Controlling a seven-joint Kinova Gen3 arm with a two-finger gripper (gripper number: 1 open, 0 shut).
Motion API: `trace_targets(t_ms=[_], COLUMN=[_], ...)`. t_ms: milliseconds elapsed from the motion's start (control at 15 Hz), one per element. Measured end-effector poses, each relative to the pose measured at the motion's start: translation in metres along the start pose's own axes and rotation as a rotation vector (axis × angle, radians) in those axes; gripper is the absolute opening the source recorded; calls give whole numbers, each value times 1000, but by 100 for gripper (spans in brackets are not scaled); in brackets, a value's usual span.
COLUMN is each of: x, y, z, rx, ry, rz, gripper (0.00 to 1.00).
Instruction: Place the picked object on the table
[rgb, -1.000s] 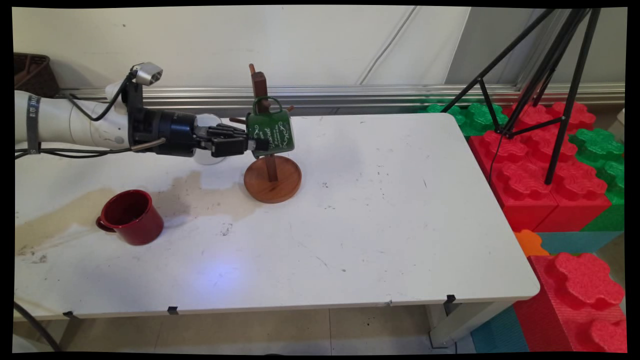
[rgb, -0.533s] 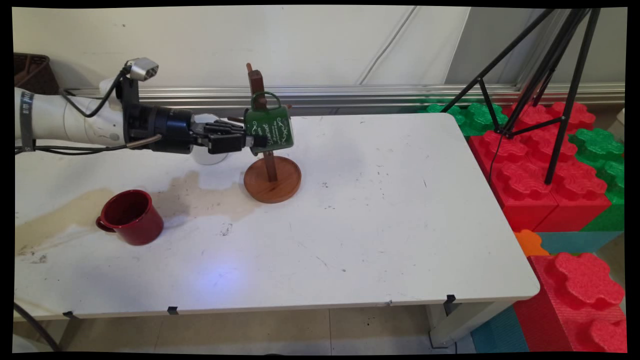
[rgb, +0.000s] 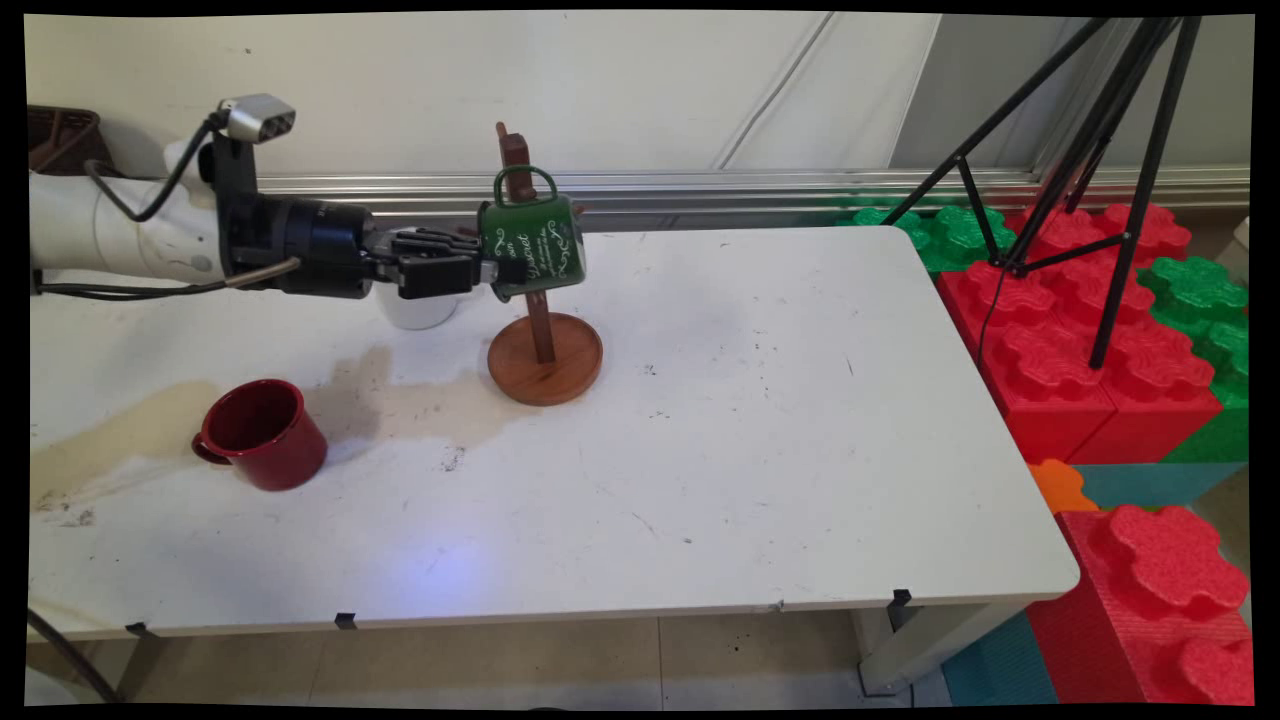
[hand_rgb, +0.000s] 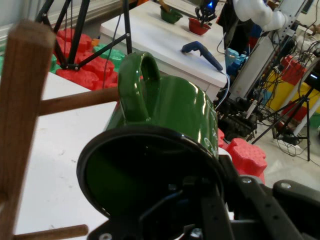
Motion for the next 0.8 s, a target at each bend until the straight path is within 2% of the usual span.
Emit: trace_targets(t_ms=[400,800], x=[6,9], y=[16,25], z=[-10,-31], rx=[-31,-57], ry=[-2,-29], rz=[19,62], gripper=[0,0])
